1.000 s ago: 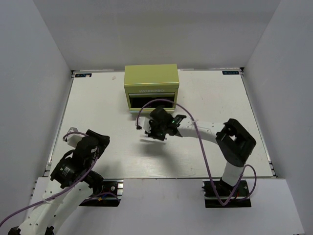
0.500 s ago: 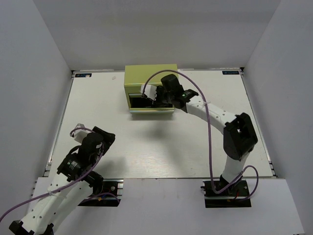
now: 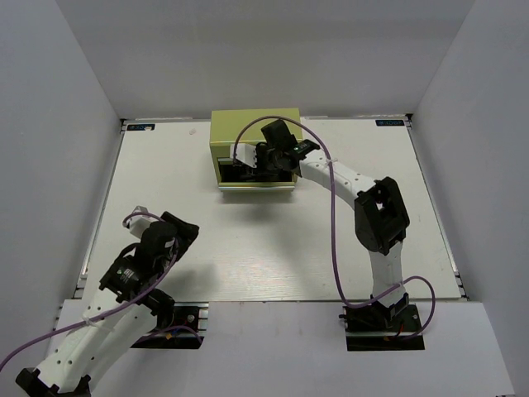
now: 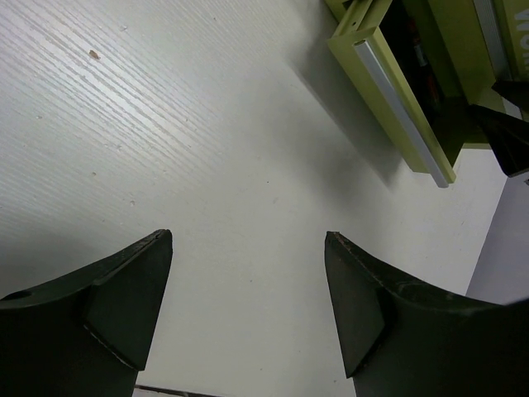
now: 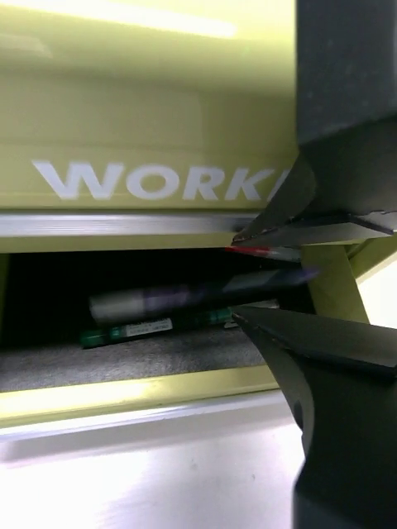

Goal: Sort the stationery into containers
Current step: Place the stationery into the container, then close the drawer

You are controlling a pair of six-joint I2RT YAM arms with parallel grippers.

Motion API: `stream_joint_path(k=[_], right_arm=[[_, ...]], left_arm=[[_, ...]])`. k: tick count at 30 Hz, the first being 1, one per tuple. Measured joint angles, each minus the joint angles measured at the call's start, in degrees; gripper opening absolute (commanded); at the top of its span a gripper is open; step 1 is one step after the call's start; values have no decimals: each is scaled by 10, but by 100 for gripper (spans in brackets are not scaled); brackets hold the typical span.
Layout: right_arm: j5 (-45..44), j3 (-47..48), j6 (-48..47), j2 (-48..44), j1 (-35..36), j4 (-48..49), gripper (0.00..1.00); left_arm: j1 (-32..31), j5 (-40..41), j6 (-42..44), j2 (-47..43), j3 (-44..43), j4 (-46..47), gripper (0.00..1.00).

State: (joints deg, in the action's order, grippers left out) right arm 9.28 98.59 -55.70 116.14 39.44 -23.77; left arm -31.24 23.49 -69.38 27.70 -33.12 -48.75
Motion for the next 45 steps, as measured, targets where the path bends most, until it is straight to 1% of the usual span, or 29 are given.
stream_joint_path(k=[2, 3, 5, 6, 7, 10, 16, 18, 20, 23, 26, 28, 36, 41, 44, 45], right_arm=[[12, 8, 0, 0, 0, -5, 43], [19, 9, 0, 0, 0, -6, 45], [35, 9, 0, 0, 0, -13, 45], [43, 9, 0, 0, 0, -18, 42], [53, 9, -1, 0, 0, -25, 30], [100, 10, -19, -1, -2, -58, 0], [215, 15, -105, 0, -3, -175, 0], [231, 17, -119, 2, 0, -199, 0], [231, 23, -120, 10, 4, -203, 0], [192, 26, -90, 30, 12, -175, 0], [122, 25, -43, 54, 18, -110, 0], [87, 24, -14, 66, 20, -84, 0], [-80, 24, 61, 79, 19, 37, 0], [-118, 23, 80, 81, 28, 43, 0], [-110, 23, 87, 81, 26, 42, 0], [-93, 22, 86, 79, 24, 42, 0]], left_arm=[[0, 0, 0, -1, 2, 4, 84], [0, -1, 0, 0, 3, 7, 84], [0, -2, 1, 2, 6, 10, 84], [0, -2, 2, 5, 6, 12, 84], [0, -2, 4, 9, 6, 15, 84], [0, -4, 7, 23, 6, 25, 84], [0, -7, 15, 38, 7, 39, 84], [0, -7, 16, 37, 7, 40, 84], [0, -8, 17, 36, 7, 40, 84], [0, -9, 17, 33, 7, 39, 84], [0, -9, 17, 28, 7, 39, 84], [0, -9, 17, 28, 7, 39, 84], [0, -9, 19, 28, 7, 38, 84], [0, -9, 19, 29, 7, 38, 84], [0, -9, 19, 29, 7, 38, 84], [0, -9, 19, 30, 7, 38, 84]])
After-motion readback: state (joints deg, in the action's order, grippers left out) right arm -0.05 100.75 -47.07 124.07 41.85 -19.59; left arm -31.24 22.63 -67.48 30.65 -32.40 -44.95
